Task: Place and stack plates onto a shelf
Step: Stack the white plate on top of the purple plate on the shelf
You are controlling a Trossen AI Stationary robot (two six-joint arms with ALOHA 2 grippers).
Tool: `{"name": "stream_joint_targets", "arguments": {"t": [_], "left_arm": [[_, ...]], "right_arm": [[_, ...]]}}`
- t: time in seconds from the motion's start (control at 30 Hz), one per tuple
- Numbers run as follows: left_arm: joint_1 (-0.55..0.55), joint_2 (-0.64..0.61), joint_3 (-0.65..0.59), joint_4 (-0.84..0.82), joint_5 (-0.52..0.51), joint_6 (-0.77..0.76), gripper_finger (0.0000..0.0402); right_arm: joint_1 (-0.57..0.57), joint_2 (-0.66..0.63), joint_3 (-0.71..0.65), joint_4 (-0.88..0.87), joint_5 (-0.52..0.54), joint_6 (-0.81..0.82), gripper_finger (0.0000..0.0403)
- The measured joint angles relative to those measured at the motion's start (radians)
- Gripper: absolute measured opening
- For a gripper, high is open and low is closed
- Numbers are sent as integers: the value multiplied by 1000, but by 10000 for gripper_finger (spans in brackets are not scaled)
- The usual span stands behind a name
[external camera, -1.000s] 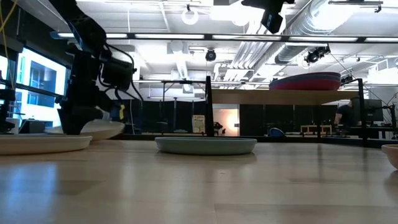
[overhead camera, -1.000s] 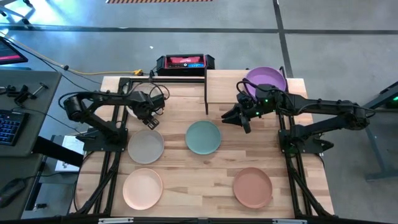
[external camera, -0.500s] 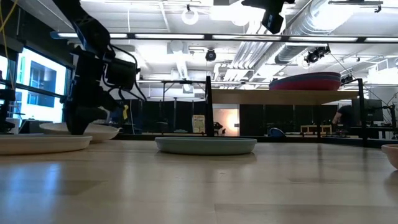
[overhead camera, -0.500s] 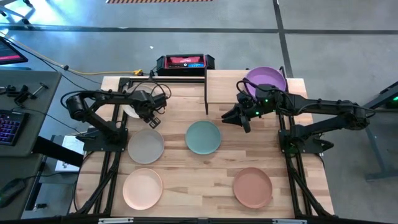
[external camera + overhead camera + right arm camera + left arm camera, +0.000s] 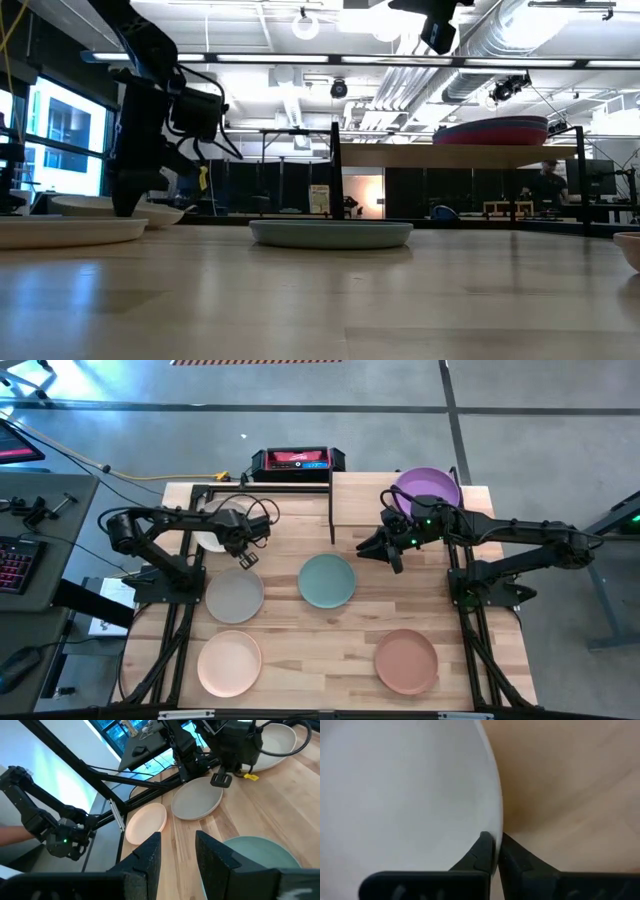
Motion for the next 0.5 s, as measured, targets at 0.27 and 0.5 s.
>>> {"name": "stream_joint_targets", "arguments": {"t": [0.27, 0.5], "left_arm": [[-104, 2, 75, -131, -15, -10, 1], [-209, 2, 204, -237, -32, -2, 1]], "right_arm": [[-2, 0, 0, 0, 57, 26, 103], [-1, 0, 0, -3, 130, 18, 103]]}}
